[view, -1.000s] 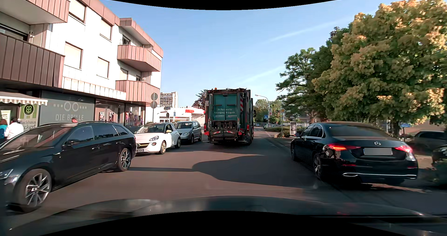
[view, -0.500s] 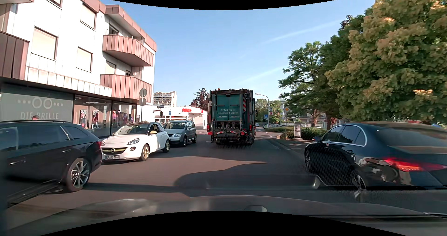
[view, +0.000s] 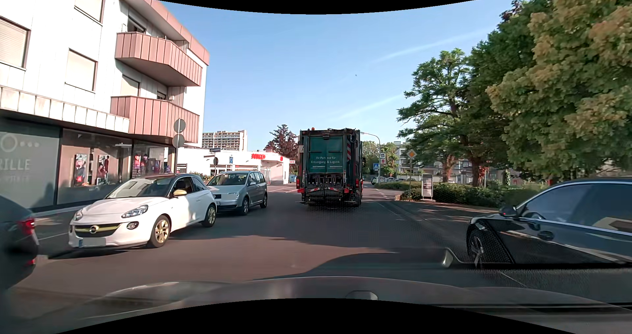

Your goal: Follow the waypoints while adhering to traffic rules and regulations

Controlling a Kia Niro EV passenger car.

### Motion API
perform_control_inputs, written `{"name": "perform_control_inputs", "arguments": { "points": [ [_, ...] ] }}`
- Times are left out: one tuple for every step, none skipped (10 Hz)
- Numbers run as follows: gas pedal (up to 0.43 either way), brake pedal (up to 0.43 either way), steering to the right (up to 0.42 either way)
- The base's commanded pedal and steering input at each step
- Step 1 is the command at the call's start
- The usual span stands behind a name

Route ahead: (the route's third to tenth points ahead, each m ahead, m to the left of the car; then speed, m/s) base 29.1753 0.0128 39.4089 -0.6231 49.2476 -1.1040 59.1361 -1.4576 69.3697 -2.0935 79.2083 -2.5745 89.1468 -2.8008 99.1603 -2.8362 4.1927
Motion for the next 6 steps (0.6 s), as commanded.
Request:
{"name": "perform_control_inputs", "arguments": {
  "points": [
    [0.079, 0.0, 0.021],
    [0.079, 0.0, 0.026],
    [0.067, 0.0, 0.03],
    [0.059, 0.0, 0.035],
    [0.059, 0.0, 0.041],
    [0.047, 0.0, 0.047]
  ]
}}
